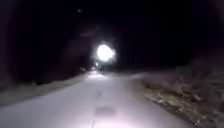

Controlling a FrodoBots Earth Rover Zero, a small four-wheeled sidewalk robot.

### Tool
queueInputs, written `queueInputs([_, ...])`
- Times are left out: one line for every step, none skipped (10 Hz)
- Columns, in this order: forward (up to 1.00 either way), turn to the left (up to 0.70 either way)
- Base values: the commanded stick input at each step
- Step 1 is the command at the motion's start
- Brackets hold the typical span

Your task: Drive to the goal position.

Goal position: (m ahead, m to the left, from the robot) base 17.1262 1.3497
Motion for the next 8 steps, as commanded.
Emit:
queueInputs([0.85, 0.00])
queueInputs([0.85, 0.00])
queueInputs([0.85, 0.00])
queueInputs([0.85, 0.00])
queueInputs([0.85, 0.00])
queueInputs([0.85, 0.00])
queueInputs([0.85, 0.00])
queueInputs([0.85, 0.00])
